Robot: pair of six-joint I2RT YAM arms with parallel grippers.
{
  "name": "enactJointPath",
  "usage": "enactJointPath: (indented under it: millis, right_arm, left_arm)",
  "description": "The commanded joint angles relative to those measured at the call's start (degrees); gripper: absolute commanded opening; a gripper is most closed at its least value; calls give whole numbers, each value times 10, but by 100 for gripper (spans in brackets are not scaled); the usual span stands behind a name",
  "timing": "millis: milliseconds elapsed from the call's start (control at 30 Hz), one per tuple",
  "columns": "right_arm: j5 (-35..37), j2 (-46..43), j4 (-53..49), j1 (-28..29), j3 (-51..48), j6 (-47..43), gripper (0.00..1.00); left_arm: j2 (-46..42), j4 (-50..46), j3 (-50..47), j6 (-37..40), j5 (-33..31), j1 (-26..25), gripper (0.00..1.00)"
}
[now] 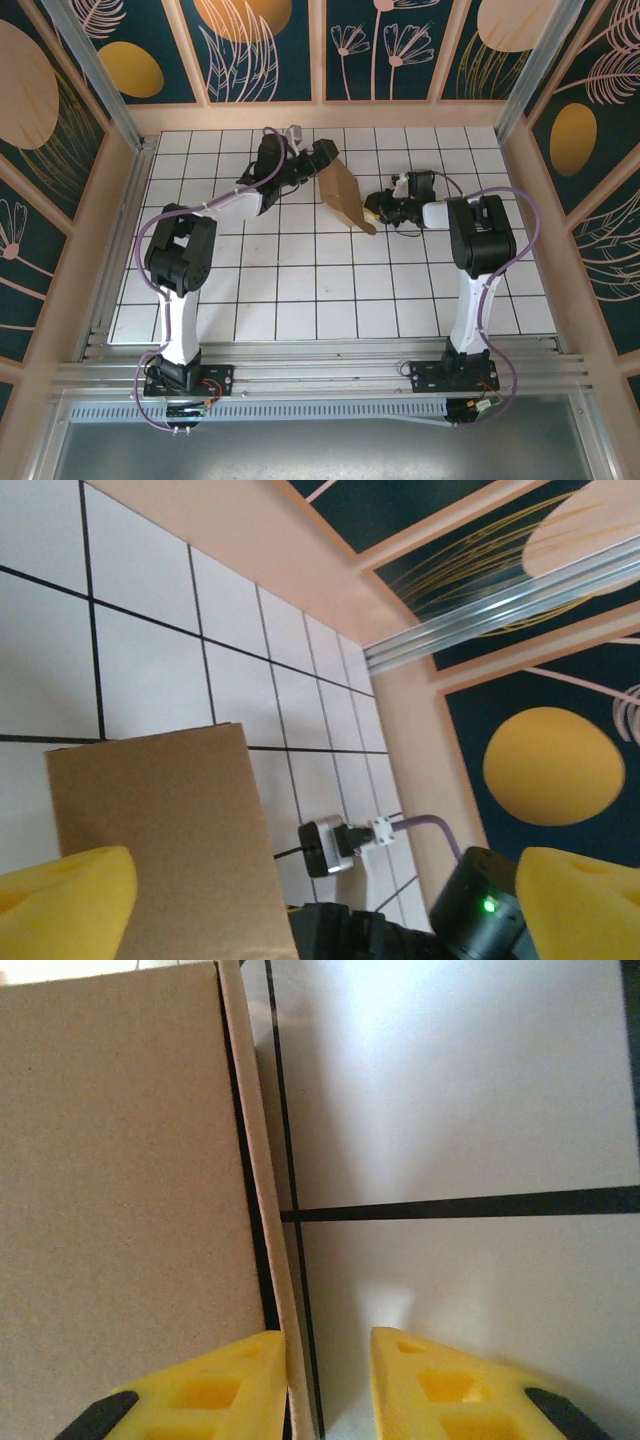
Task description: Fold the paper box
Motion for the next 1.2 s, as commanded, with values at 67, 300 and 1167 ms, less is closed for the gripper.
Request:
enactJointPath:
  millis: [67,300,1167]
  right_arm:
    - [23,-12,-52,10,-2,-20,29]
    - [30,-14,-58,11,-1,-26,29]
    - [35,-12,-70,15,5,-34,29]
  left_arm:
    - [50,-168,37,16,-31,-9,87]
    - [-11,-174,0,52,-106,-10,92]
    - [35,-167,34,59,-29,-19,78]
